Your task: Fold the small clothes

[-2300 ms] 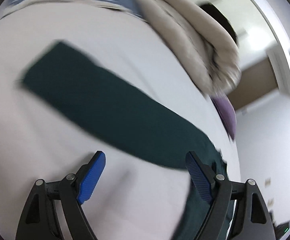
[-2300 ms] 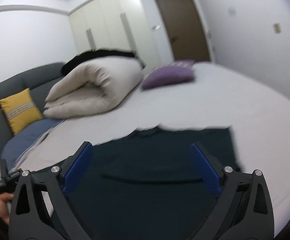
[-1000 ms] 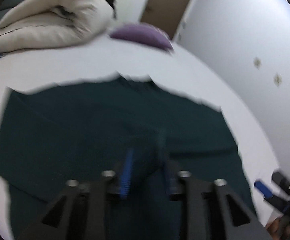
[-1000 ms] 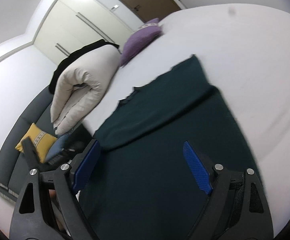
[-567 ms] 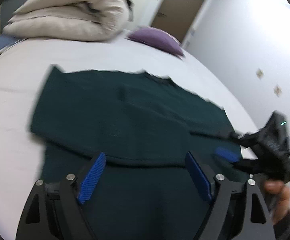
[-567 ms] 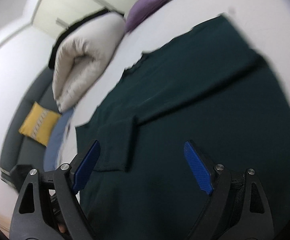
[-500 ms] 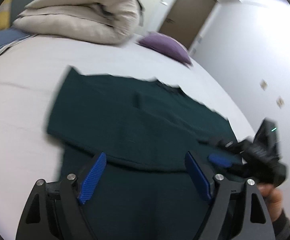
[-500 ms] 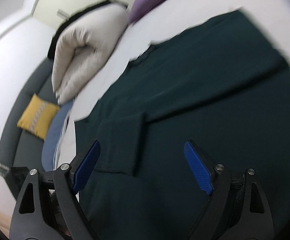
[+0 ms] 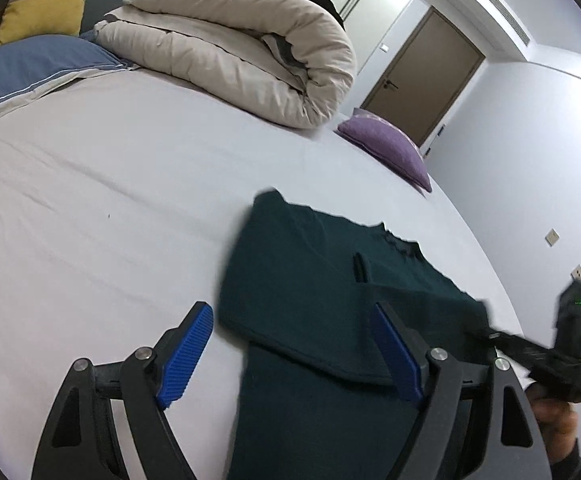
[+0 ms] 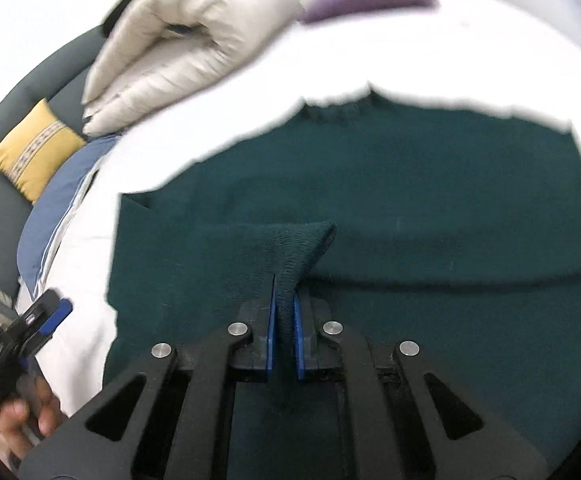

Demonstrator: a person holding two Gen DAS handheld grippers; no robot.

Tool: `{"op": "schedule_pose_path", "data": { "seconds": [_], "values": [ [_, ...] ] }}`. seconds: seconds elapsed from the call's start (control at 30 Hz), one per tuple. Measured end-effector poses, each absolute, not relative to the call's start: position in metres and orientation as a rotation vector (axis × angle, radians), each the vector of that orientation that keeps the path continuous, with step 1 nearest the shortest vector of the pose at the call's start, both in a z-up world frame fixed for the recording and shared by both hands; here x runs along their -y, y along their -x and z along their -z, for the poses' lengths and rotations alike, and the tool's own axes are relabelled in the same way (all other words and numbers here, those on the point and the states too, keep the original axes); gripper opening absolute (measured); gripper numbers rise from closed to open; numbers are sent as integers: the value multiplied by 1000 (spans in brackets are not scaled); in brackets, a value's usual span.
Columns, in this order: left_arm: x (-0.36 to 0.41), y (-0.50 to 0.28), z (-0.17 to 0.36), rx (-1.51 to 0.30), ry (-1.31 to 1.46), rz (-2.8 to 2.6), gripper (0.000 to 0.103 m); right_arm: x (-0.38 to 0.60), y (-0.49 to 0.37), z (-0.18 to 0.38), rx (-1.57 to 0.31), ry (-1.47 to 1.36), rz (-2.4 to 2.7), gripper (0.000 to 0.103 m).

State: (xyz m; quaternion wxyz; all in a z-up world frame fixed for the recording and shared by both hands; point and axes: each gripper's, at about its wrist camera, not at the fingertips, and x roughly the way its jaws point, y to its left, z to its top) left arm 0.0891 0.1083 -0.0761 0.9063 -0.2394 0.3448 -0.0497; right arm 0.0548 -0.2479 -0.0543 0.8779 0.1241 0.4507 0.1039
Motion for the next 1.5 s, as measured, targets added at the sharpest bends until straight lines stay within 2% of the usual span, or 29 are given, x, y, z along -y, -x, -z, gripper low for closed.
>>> {"op": "schedule_pose_path", "data": {
  "seconds": [0.17,0.27,0.4,0.6,0.73,0.83,0.9,1.0,1.03,1.07,1.27,1.43,1.5],
  "values": [
    [-105,-109,66,-686,468,76,82,259,-58,-5,-787,-177,-274,6],
    [-102,-125,67,-688,449,67,82,284,-71,-17,-749,-166,-259,6],
    [-96,-157,81,-741,418,45,79,331,-93,7,-787,-189,-199,6],
    [-84,-203,104,-834,322,15,73,388,-111,96,-963,-320,-105,7],
    [-76,-228,111,-877,258,-22,73,397,-110,101,-920,-386,-115,7],
    [-72,-245,119,-908,201,-68,73,380,-117,87,-896,-299,-127,7],
    [-72,-255,130,-941,187,-81,63,368,-115,75,-878,-253,-139,7],
    [-73,-256,137,-951,188,-67,41,355,-97,54,-850,-198,-159,7],
    [-70,-255,137,-950,171,-57,23,350,-98,50,-845,-184,-172,7],
    [-68,-254,136,-949,156,-54,11,346,-98,47,-843,-175,-180,7],
    [-83,-259,128,-920,105,-91,1,335,-99,39,-854,-211,-210,7],
    [-131,-260,127,-909,267,-152,1,335,-115,54,-898,-243,-186,7],
    [-121,-246,120,-897,268,-87,5,343,-122,75,-965,-271,-141,7]
  ]
}}
